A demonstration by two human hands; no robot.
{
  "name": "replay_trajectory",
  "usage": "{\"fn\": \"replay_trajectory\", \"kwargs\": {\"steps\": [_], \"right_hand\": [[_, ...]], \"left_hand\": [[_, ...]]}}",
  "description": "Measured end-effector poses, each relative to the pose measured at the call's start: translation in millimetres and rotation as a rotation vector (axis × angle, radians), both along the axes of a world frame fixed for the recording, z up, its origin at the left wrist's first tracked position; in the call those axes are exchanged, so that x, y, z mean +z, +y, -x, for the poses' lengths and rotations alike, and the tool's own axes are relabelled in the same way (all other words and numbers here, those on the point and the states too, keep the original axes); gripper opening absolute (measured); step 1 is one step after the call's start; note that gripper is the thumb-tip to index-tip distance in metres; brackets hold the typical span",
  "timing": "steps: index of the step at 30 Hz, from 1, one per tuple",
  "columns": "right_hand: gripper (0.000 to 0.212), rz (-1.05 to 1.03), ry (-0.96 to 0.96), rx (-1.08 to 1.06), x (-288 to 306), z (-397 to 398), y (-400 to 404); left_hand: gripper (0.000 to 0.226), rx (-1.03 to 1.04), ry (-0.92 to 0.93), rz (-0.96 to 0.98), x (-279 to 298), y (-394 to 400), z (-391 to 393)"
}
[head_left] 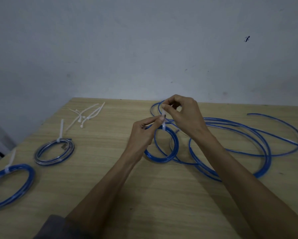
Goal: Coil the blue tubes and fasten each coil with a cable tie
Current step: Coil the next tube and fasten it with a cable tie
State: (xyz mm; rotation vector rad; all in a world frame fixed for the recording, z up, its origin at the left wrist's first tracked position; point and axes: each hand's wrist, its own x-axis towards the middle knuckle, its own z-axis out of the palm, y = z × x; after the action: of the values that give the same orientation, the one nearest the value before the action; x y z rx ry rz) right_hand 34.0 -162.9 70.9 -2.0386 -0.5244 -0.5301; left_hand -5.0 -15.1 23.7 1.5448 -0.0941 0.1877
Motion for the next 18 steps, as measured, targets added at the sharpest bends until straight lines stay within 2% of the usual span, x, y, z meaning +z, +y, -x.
{"fn": "replay_trajectory", "kwargs": {"steps": [5,12,15,18], "right_hand": [[0.007,-0.012,-0.024,-0.028,-4.5,0.0,4.7],[0.009,-0.210,0.006,-0.160,-3.3,-8.2,-5.7],[0.012,-0.301,0.134,-0.119,-7.9,-10.2,-5.4],[0.025,-0.225,0.287,0.032,-13.1,-8.0,-2.5]], "left_hand": [[0.018,-0.001,0.023,0.015,0.6,0.3,-1.0],[0.018,-0.055,-0.002,-0.082,1.6,-7.2,6.7],[0.019,-0.062,-0.005,-0.091,0.8,-8.3,8.2],[0.018,0.018,-0.015,-0.016,3.5,-1.2,1.9]]}}
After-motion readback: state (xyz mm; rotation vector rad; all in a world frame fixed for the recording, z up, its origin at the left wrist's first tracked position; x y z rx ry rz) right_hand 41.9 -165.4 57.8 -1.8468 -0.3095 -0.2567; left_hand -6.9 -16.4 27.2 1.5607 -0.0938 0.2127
